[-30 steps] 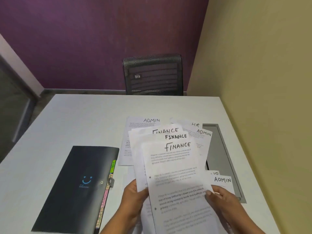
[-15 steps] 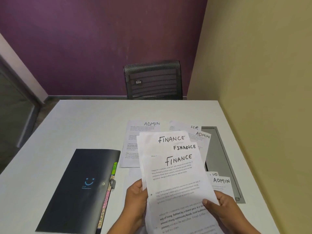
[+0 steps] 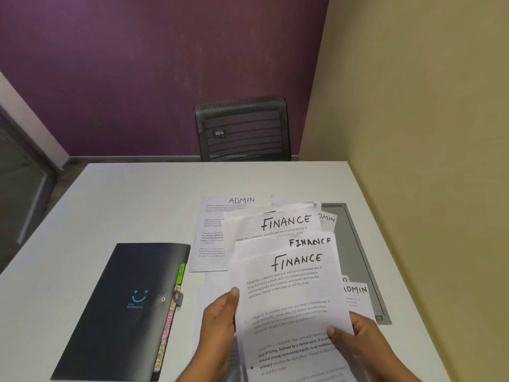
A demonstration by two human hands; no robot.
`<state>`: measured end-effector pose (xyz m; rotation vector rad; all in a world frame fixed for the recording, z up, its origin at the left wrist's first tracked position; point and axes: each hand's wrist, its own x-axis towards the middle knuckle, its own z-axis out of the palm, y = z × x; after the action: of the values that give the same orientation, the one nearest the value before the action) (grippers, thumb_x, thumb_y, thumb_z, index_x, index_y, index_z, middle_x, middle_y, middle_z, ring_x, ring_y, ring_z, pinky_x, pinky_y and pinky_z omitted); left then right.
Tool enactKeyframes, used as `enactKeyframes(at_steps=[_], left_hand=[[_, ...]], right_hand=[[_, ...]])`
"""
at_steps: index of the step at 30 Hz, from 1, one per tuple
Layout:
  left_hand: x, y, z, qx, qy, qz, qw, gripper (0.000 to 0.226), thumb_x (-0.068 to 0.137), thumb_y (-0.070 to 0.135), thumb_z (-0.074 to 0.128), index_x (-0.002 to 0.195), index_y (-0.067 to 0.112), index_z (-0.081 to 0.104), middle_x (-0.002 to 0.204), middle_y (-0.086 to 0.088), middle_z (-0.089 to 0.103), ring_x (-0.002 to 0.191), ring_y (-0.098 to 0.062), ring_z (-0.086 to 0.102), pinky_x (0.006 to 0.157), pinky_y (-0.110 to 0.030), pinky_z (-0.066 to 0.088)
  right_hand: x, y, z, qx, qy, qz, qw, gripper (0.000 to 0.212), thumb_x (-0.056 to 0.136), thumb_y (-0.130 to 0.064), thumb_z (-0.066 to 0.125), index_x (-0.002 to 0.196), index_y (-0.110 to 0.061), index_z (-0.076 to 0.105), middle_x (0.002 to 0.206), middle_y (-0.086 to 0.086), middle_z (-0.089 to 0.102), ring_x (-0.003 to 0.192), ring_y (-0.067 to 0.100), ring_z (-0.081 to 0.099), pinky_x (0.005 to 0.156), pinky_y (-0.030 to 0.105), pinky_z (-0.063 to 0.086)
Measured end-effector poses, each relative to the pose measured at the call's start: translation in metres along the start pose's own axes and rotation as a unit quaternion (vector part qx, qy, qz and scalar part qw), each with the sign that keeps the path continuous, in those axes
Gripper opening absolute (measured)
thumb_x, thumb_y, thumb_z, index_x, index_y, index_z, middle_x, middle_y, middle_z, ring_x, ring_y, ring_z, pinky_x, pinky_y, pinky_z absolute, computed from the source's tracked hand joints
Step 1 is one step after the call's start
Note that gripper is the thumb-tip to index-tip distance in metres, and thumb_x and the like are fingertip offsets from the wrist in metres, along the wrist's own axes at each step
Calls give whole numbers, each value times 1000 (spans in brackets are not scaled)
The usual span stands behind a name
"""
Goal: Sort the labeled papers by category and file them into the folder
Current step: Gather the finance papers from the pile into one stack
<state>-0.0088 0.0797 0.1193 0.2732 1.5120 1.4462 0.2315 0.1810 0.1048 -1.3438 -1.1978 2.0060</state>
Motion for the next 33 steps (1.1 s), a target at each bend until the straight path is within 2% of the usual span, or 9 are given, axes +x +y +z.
enactKeyframes(at_steps=[4, 7, 10, 14, 19, 24, 27, 31, 33], left_hand=[[-2, 4, -2, 6, -2, 38, 999, 17, 93, 0, 59, 104, 2, 73, 95, -17, 77, 77, -20, 75, 59, -23, 56], [0, -1, -5, 9, -9, 29, 1000, 23, 88, -12, 61, 106, -3, 70, 96, -17, 77, 83, -24, 76, 64, -26, 59], [-3, -1, -3, -1, -14, 30, 999, 21, 89, -1, 63, 110, 2, 70, 100, -14, 77, 92, -27, 75, 69, -29, 60], [-11, 1, 5, 46, -57, 24, 997, 18, 84, 5, 72, 101, 12, 72, 100, -7, 78, 87, -18, 76, 67, -26, 60], [-9, 6, 20, 127, -64, 59, 988, 21, 84, 6, 75, 98, 23, 74, 98, 2, 79, 89, -13, 75, 76, -30, 61], [-10, 25, 38, 116, -77, 140, 980, 23, 83, 6, 76, 96, 25, 73, 91, 14, 78, 88, -5, 74, 70, -19, 58], [-5, 24, 40, 141, -67, 162, 974, 24, 80, 6, 79, 93, 25, 74, 89, 15, 78, 86, -5, 74, 72, -19, 58], [-1, 12, 38, 187, -72, 160, 967, 22, 79, 13, 81, 91, 30, 73, 84, 23, 76, 84, 3, 72, 71, -12, 54], [-4, 8, 37, 198, -72, 167, 963, 22, 80, 14, 80, 89, 33, 71, 79, 27, 74, 80, 9, 70, 68, -7, 50]], right_hand=[[0, 4, -1, 22, 11, 8, 1000, 19, 82, 19, 65, 100, 14, 68, 90, 33, 73, 77, 41, 72, 56, 36, 59], [-5, 4, 1, 5, 10, 18, 1000, 40, 62, 1, 77, 100, 12, 69, 91, 32, 73, 69, 34, 72, 53, 32, 57], [-8, 3, 0, -26, 39, 6, 999, 54, 53, -16, 82, 100, 9, 71, 85, 27, 75, 64, 31, 69, 51, 26, 54], [-14, -4, 6, -17, 60, -20, 998, 19, 79, 6, 73, 97, 8, 69, 78, 18, 77, 59, 22, 75, 46, 23, 55], [-7, -18, 6, -88, 106, -99, 985, 19, 84, -9, 74, 101, -14, 74, 96, 4, 79, 88, 23, 76, 77, 41, 61], [-8, -48, 7, -82, 124, -174, 974, 18, 80, -10, 79, 96, -18, 74, 86, -9, 79, 80, 9, 75, 60, 18, 57], [-7, -49, 4, -87, 128, -192, 969, 29, 71, -19, 83, 99, -16, 74, 87, -8, 79, 80, 9, 75, 63, 21, 58], [-2, -28, -1, -125, 138, -177, 966, 31, 76, -11, 83, 102, -23, 73, 95, -7, 79, 90, 11, 74, 75, 30, 59], [-2, -19, 1, -126, 149, -171, 966, 26, 76, -10, 83, 93, -27, 72, 90, -8, 78, 88, 11, 74, 71, 26, 59]])
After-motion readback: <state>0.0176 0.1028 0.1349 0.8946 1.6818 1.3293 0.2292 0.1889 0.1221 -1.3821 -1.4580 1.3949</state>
